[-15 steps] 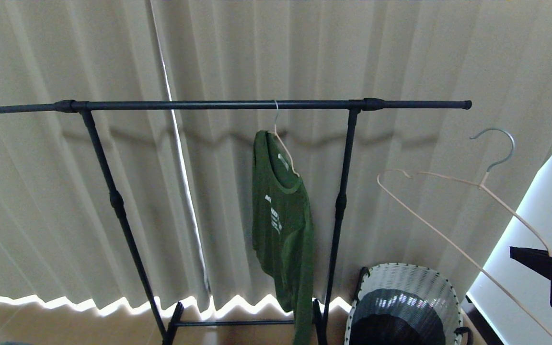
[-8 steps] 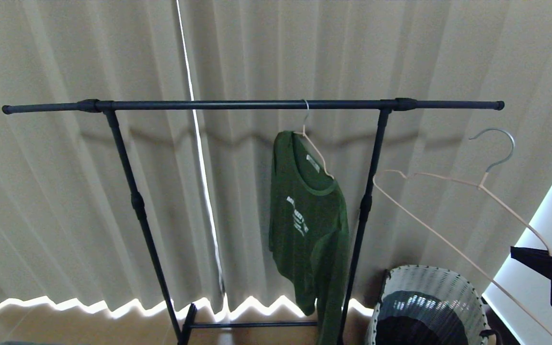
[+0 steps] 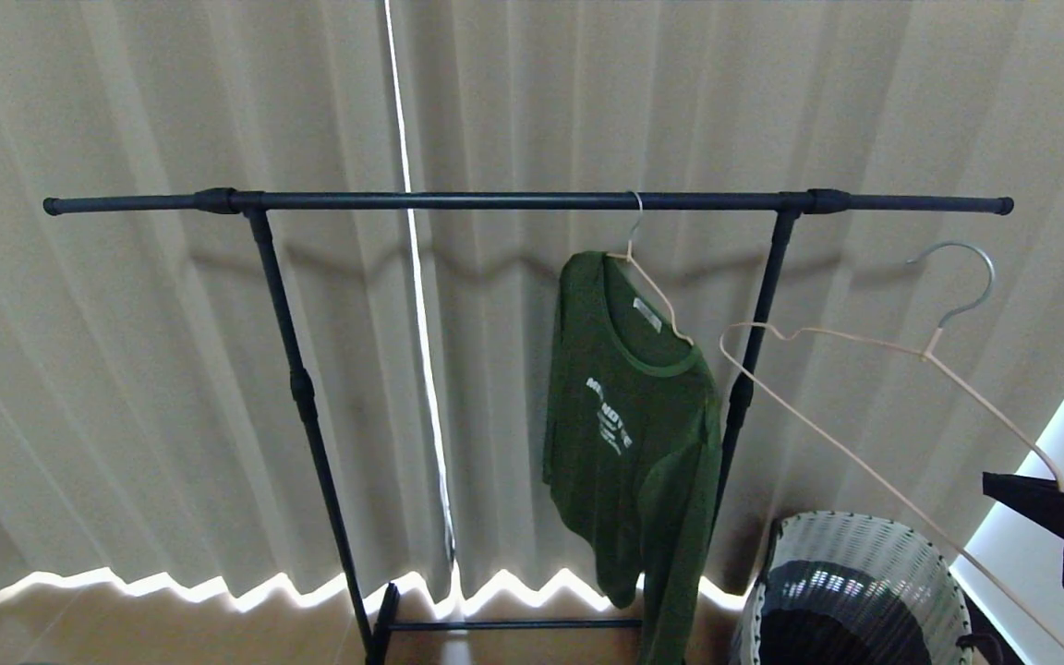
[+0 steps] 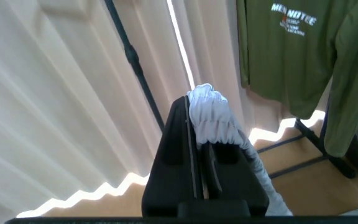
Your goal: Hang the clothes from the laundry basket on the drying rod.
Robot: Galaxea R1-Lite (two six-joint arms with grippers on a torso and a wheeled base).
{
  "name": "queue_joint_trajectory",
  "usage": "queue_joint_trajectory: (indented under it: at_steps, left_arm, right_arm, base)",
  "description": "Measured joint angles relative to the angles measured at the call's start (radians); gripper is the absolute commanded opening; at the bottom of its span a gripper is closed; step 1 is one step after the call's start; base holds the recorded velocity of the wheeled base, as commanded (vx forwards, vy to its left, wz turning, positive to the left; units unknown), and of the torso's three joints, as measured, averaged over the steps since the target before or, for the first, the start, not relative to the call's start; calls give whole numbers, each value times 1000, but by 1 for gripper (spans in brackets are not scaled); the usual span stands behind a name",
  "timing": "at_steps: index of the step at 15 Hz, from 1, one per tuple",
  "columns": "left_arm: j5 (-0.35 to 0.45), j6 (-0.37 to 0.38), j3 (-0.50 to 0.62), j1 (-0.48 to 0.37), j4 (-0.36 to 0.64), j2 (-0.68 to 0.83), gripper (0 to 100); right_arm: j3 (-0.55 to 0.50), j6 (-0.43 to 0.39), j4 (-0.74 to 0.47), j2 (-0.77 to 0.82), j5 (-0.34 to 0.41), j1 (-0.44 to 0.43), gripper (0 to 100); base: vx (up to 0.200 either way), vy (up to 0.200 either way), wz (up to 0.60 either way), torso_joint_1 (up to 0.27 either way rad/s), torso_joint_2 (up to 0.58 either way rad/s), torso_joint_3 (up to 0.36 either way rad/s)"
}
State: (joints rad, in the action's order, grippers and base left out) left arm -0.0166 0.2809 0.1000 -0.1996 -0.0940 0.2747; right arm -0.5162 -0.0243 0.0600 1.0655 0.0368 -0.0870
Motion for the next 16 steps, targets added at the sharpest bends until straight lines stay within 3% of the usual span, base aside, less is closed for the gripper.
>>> queue_joint_trajectory:
  at_steps: [2,6,13,16]
  left_arm:
    - [0,3,2,-1,8,13,0]
    - [-1,33,23,-9,114,63,0]
    - [-1,30,303,-24,146,347,0]
    - [-3,23,419,-38,108,521,0]
  right_arm:
    - [-1,0,49,-3,10,-6,0]
    - [5,54,140,0,125,-71,0]
    - [3,115,240,82,191,-356,0]
    - [10,155,383,172,200,-434,0]
  base:
    - [0,0,0,0,0,0]
    - [0,0,0,0,0,0]
    - [0,0,0,0,0,0]
    - [0,0,0,0,0,0]
